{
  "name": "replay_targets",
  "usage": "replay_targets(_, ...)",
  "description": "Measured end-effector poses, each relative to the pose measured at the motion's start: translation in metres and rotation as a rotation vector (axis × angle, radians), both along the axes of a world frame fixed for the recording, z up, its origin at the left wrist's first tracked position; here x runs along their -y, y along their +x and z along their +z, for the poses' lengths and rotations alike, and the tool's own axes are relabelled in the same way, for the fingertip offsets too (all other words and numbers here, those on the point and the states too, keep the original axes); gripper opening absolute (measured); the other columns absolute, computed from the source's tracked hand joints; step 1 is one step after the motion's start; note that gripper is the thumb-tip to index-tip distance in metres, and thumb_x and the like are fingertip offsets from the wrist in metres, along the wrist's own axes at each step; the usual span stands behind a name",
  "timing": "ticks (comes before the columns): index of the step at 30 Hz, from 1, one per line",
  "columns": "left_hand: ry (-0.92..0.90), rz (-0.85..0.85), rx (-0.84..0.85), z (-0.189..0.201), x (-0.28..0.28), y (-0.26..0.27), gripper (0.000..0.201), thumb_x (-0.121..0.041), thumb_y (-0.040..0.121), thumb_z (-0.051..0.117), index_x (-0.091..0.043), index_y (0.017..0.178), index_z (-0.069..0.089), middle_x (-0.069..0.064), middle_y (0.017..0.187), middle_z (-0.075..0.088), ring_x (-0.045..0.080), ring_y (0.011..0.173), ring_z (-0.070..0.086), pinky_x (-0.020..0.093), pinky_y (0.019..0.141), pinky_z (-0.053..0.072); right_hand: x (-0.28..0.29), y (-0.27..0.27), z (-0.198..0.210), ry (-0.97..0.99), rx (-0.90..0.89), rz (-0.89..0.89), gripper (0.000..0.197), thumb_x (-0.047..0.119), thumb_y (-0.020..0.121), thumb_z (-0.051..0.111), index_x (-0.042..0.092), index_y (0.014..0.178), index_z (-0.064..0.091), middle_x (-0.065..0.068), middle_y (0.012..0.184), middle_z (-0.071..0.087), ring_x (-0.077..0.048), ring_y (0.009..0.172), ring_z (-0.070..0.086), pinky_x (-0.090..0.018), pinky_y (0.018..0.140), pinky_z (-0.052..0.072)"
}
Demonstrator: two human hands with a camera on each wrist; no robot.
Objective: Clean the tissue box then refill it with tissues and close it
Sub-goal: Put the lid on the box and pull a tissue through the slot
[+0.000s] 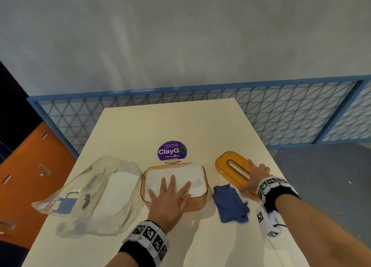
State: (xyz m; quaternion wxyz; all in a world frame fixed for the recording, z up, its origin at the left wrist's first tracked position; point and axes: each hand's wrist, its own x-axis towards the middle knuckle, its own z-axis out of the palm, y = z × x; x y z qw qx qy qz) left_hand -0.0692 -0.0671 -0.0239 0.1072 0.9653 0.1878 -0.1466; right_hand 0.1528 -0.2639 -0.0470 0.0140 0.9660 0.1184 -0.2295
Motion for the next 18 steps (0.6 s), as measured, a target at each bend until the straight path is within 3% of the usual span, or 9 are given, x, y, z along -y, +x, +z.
replay_targets(3, 0.002, 0.004, -0.001, 0.001, 0.000, 0.000, 0.048, -0.051, 0.099, 0.011, -0.048, 0.146, 0.001, 0.000, 0.161, -0.007, 0.028, 0.148, -0.010, 0.061, 0.115, 0.006, -0.017, -0.008, 0.017, 0.297, -0.057, -0.006, 0.124, 0.049, 0.062, 0.078, 0.021, 0.149, -0.005, -0.019, 0.141, 0.026, -0.037, 0.133, 0.025, -0.047, 0.108, 0.032)
replay_targets(6, 0.002, 0.010, 0.011, 0.001, 0.001, -0.001, 0.048, -0.050, 0.099, 0.011, -0.049, 0.146, 0.002, 0.000, 0.161, -0.006, 0.028, 0.148, -0.009, 0.061, 0.115, 0.007, -0.038, -0.025, 0.045, 0.501, -0.124, 0.202, 0.132, 0.052, 0.050, 0.074, 0.022, 0.149, -0.008, -0.011, 0.141, 0.023, -0.032, 0.134, 0.021, -0.045, 0.111, 0.027)
replay_targets(9, 0.013, 0.007, 0.045, 0.002, -0.001, 0.000, 0.047, -0.051, 0.099, 0.013, -0.049, 0.145, 0.007, -0.001, 0.161, -0.002, 0.028, 0.148, -0.005, 0.060, 0.114, 0.009, -0.062, -0.053, 0.066, 0.504, -0.175, 0.466, 0.131, 0.045, 0.053, 0.076, 0.023, 0.149, -0.010, -0.006, 0.142, 0.018, -0.027, 0.133, 0.018, -0.042, 0.113, 0.026)
replay_targets(13, 0.017, -0.010, 0.087, 0.001, -0.008, -0.005, 0.048, -0.052, 0.097, 0.010, -0.047, 0.145, 0.016, -0.008, 0.160, 0.006, 0.023, 0.149, 0.002, 0.056, 0.114, 0.013, -0.086, -0.070, 0.072, 0.464, -0.128, 0.623, 0.125, 0.033, 0.061, 0.081, 0.025, 0.149, -0.008, -0.007, 0.137, 0.022, -0.025, 0.128, 0.022, -0.040, 0.112, 0.029)
replay_targets(15, 0.061, -0.068, 0.116, 0.001, -0.013, -0.012, 0.056, -0.053, 0.093, 0.000, -0.046, 0.143, 0.024, -0.010, 0.158, 0.018, 0.018, 0.147, 0.015, 0.057, 0.112, 0.022, -0.094, -0.072, 0.073, 0.427, -0.129, 0.656, 0.125, 0.033, 0.062, 0.081, 0.027, 0.149, -0.008, -0.008, 0.137, 0.022, -0.025, 0.128, 0.022, -0.041, 0.112, 0.029)
replay_targets(16, 0.070, -0.077, 0.070, 0.002, -0.016, -0.017, 0.059, -0.052, 0.093, -0.003, -0.045, 0.138, 0.035, -0.011, 0.152, 0.034, 0.015, 0.143, 0.030, 0.060, 0.106, 0.032, -0.097, -0.074, 0.074, 0.407, -0.130, 0.668, 0.125, 0.034, 0.062, 0.081, 0.028, 0.148, -0.009, -0.008, 0.138, 0.022, -0.025, 0.129, 0.022, -0.042, 0.112, 0.030)
replay_targets(18, 0.053, -0.031, 0.120, -0.001, -0.024, -0.029, 0.058, -0.046, 0.099, 0.002, -0.041, 0.116, 0.058, -0.015, 0.118, 0.065, 0.008, 0.116, 0.061, 0.064, 0.086, 0.048, -0.105, -0.077, 0.076, 0.365, -0.123, 0.696, 0.125, 0.035, 0.063, 0.081, 0.028, 0.148, -0.010, -0.009, 0.139, 0.022, -0.026, 0.129, 0.022, -0.042, 0.111, 0.029)
